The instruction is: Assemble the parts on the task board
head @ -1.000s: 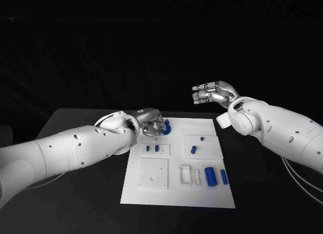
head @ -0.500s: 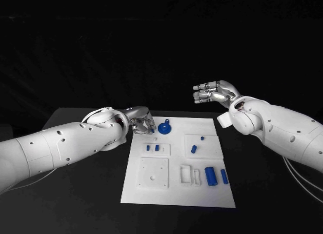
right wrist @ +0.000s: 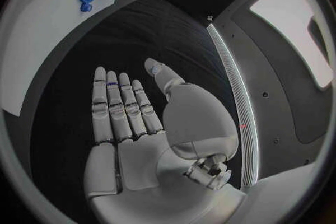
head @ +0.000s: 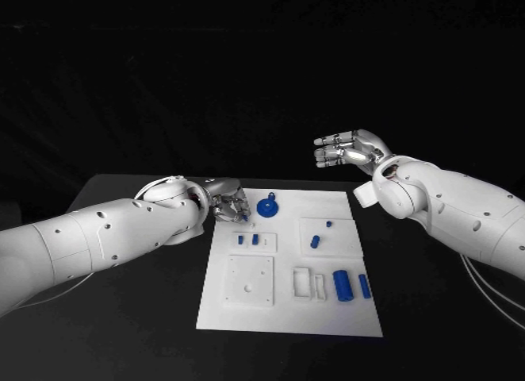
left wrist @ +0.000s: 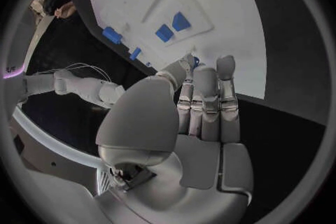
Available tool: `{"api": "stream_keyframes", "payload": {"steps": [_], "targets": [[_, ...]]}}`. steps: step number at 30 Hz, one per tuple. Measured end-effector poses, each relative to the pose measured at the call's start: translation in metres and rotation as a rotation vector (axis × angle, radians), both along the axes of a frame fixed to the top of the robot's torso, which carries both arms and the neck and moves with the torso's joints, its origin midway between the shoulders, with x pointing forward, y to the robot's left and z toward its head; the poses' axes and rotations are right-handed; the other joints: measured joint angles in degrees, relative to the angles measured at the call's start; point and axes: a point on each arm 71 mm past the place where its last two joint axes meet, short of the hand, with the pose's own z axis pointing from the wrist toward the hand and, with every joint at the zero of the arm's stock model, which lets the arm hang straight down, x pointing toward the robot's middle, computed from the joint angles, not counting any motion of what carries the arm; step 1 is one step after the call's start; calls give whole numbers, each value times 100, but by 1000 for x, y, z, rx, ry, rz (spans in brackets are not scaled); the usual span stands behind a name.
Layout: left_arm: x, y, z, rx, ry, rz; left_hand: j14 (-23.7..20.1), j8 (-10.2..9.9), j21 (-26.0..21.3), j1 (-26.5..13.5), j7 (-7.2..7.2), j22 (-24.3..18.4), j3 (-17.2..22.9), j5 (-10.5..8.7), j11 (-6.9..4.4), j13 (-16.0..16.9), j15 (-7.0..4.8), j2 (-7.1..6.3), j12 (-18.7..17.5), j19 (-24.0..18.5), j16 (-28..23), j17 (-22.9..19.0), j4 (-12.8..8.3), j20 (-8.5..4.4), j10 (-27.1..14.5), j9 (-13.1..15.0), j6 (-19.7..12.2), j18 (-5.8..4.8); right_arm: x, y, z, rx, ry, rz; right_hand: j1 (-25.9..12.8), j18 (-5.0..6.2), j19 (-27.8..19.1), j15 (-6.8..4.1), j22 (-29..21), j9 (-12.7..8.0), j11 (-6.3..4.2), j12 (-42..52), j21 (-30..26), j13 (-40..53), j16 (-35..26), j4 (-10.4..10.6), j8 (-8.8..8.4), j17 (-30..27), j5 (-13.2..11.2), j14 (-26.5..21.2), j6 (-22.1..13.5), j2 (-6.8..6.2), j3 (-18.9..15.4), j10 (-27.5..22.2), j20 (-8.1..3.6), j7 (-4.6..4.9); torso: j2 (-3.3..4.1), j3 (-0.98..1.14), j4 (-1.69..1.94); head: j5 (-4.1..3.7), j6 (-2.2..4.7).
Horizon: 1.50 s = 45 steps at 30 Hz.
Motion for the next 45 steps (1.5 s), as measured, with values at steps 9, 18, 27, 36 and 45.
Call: {"api": "stream_keyframes", "payload": {"steps": [9, 18, 27, 36, 45], "targets": [[-1, -5, -9, 7, 20, -7, 0, -1, 0, 0, 0, -1, -2, 0, 0, 0, 0, 0, -2, 0, 0, 0, -2, 0, 0, -5, -1, 0, 0, 2, 0, 1, 0, 3, 0, 0, 0, 0, 0, 0, 0, 0, 0, 0, 0, 0, 0, 0, 0, 0, 0, 0, 0, 0, 0, 0, -1, 4, 1, -3, -11], [-2, -9, -11, 4, 23, -14, 0, -1, 0, 0, 18, -1, -20, 0, 0, -2, 0, -1, -3, 0, 0, 0, 15, 0, 0, 1, -21, 0, 0, 2, 0, 1, -1, 4, 0, 0, 0, 0, 0, 0, 0, 0, 0, 0, 0, -17, 0, 0, 0, 0, 0, 0, 17, 0, 0, 0, -1, 0, 2, -3, -16], [-2, -10, -11, 1, 18, -17, 0, -1, 22, 0, 16, -2, -20, 0, 0, -3, 0, -1, -3, 0, 0, 1, 15, 0, -1, 0, -24, 0, 0, 3, 0, 1, -1, 5, 0, 0, 0, 0, 0, 0, 0, 0, 0, 0, 0, -17, 0, 0, 0, 0, 0, 0, 17, 0, 0, 0, -3, -2, 5, -10, -13], [-3, -12, -11, -2, 15, -20, 0, -2, 22, 0, 10, -2, -21, 0, 0, -2, 0, -1, -3, 1, 0, 1, 14, 0, -1, -2, -30, 0, 0, 3, 0, 1, -1, 5, 0, 0, 0, 0, 0, 0, 0, 0, 0, 0, 0, -16, 0, 0, 0, 0, 0, 0, 16, 0, 0, 0, -3, -2, 4, -15, -12], [-3, -15, -11, -3, 13, -25, 0, 22, 22, 7, 8, -3, -4, -1, 1, 2, 0, -8, -4, 1, 0, 1, 31, 0, -1, -4, -33, -2, 0, 4, 0, 2, -1, 7, 0, 0, 0, 0, 0, 0, 0, 0, 0, 0, 0, -16, 0, 0, 0, 0, 0, 0, 16, 0, 0, 0, -4, 0, 4, -7, -13]]}}
